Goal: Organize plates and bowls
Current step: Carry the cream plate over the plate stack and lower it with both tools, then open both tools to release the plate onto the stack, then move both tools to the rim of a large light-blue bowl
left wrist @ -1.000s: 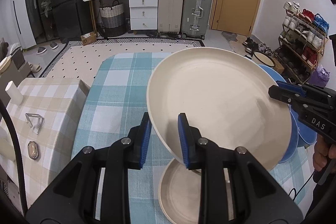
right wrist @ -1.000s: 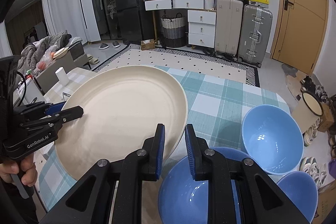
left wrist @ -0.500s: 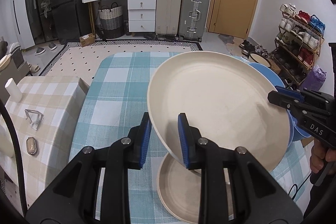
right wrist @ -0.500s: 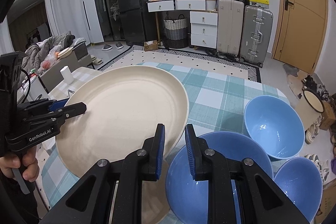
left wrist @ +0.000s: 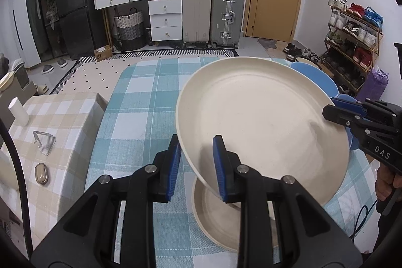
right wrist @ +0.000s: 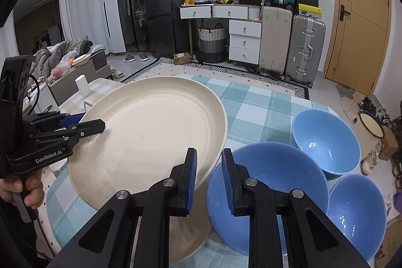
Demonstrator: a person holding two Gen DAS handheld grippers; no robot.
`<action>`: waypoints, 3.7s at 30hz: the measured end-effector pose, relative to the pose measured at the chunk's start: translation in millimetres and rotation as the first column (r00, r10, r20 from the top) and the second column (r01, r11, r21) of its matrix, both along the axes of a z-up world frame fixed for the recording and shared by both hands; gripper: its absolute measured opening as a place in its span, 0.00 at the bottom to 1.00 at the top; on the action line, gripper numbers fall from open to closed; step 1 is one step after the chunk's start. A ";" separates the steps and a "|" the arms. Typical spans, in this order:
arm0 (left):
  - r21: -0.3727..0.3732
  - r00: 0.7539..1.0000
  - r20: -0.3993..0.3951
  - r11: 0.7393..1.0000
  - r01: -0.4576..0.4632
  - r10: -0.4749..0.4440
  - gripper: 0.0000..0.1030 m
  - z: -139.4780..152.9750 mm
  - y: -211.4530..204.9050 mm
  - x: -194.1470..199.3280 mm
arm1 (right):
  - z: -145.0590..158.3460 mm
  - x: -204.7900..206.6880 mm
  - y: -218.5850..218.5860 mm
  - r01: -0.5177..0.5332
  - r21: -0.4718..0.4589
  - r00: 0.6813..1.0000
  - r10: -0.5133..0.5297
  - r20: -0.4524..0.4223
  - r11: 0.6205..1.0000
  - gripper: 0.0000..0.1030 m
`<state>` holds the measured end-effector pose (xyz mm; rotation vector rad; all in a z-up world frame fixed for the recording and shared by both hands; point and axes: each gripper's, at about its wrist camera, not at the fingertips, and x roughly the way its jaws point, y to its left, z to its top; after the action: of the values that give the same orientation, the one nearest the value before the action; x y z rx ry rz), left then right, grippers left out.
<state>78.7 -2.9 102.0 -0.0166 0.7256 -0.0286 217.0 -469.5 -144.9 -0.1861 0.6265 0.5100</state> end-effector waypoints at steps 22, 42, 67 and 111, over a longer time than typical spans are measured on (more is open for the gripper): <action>0.077 1.000 0.023 0.997 0.015 -0.017 0.22 -64.4 -2.8 -45.0 | -61.2 -54.0 -0.9 -0.009 -0.016 1.000 0.009 -0.009 1.000 0.22; 0.081 0.999 -0.033 0.997 0.013 -0.011 0.22 -124.1 1.8 -40.7 | -115.1 -81.1 3.7 0.017 -0.071 0.999 -0.020 -0.037 0.997 0.22; 0.170 0.999 -0.051 0.985 0.017 -0.009 0.22 -148.4 -18.7 -2.8 | -128.5 -61.9 6.8 0.079 -0.144 0.995 -0.086 -0.042 0.986 0.22; -0.084 0.981 0.053 0.978 0.191 -0.187 0.99 7.2 -68.6 23.4 | -11.6 -78.7 -111.7 0.312 0.071 0.949 -0.315 0.030 0.947 0.99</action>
<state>102.0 -71.5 109.2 -0.0315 0.6783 -0.2428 138.3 -581.2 -156.5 -0.0328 0.5851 0.2177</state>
